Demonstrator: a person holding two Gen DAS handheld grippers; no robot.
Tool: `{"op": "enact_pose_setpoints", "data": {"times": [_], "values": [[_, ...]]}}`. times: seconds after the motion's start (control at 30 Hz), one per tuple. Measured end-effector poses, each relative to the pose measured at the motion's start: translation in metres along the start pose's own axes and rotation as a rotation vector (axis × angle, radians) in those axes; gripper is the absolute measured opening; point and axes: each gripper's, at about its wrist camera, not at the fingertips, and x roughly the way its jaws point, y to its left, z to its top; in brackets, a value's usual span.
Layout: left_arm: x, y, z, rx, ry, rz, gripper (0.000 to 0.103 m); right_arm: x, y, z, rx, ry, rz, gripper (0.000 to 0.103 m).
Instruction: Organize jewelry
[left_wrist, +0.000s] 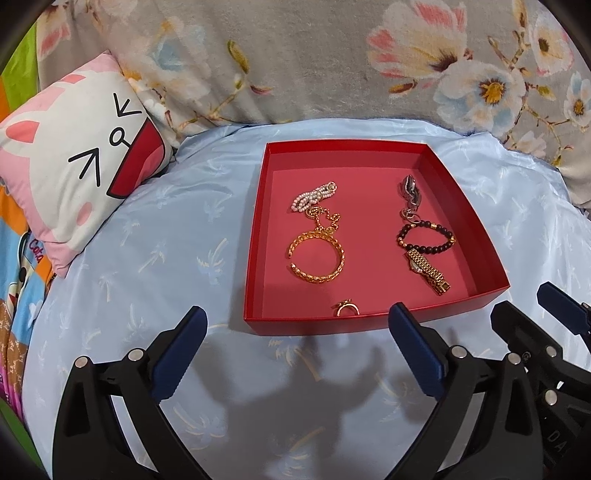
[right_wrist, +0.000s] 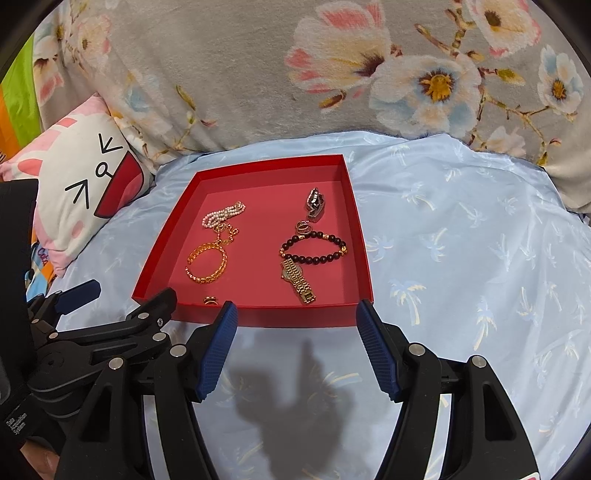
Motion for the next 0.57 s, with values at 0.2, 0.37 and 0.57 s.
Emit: {"op": "enact_pose_setpoints", "data": {"times": [0.2, 0.37, 0.57], "values": [[-0.0021, -0.0009, -0.0008, 0.0, -0.02, 0.031, 0.096, 0.0009, 0.0006, 0.0002, -0.007, 0.0, -0.012, 0.067], [-0.0018, 0.0002, 0.0011, -0.008, -0.014, 0.016, 0.096, 0.0, -0.0014, 0.0009, 0.008, -0.008, -0.016, 0.072], [-0.0031, -0.0002, 0.0022, -0.006, -0.026, 0.017, 0.096, -0.0004, -0.0037, 0.0007, 0.026, -0.016, -0.022, 0.079]]}}
